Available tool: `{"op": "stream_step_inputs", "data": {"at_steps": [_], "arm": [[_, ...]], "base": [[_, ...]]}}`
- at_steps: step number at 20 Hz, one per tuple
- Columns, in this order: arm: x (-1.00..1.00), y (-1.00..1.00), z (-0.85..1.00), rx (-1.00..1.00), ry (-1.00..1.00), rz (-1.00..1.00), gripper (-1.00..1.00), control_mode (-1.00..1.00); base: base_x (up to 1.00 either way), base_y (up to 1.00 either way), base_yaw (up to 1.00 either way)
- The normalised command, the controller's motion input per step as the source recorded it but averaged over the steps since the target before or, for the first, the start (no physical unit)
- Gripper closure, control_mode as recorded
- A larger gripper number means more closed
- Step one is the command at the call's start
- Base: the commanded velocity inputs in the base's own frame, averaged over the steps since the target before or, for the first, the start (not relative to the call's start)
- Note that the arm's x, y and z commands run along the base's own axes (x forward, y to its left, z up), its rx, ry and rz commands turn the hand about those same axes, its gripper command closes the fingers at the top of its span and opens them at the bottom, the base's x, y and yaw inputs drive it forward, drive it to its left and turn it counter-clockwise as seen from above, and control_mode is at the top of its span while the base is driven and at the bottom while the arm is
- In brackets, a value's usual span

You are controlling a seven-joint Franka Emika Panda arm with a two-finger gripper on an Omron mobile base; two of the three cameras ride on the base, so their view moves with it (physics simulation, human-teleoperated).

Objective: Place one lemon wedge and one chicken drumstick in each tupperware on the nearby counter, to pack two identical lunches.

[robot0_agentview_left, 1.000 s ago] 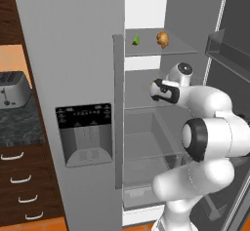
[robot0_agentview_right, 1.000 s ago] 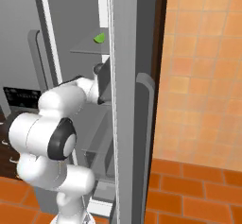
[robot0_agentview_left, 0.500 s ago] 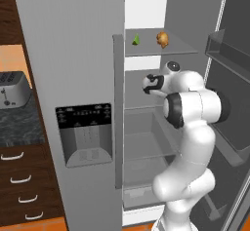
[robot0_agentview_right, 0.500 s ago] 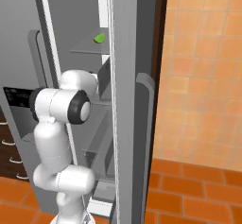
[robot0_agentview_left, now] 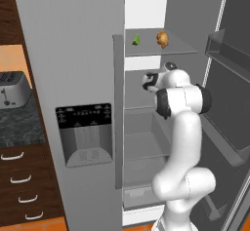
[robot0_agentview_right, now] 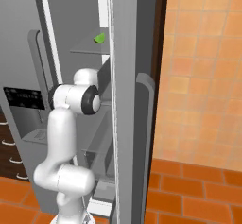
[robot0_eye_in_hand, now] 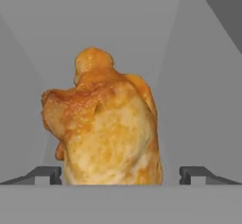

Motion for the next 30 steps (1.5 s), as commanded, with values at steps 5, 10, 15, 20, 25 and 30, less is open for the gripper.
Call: {"op": "stream_step_inputs", "data": {"at_steps": [5,10,15,20,25,30], "arm": [[0.4,0.19,-0.68,-0.09,0.19,0.0,1.0,-1.0],[-0.78,0.55,-0.35,-0.08,-0.04,0.01,1.0,-1.0],[-1.0,0.26,-0.09,0.0,-0.17,0.01,1.0,-1.0],[-1.0,0.12,-0.02,0.0,-0.2,0.0,1.0,-1.0],[-1.0,0.08,0.68,0.0,-0.02,0.0,1.0,-1.0],[-1.0,0.23,1.0,0.0,0.04,0.01,1.0,-1.0]], "base": [[0.0,0.0,0.0],[0.0,0.0,0.0],[0.0,0.0,0.0],[0.0,0.0,0.0],[0.0,0.0,0.0],[0.0,0.0,0.0]]}}
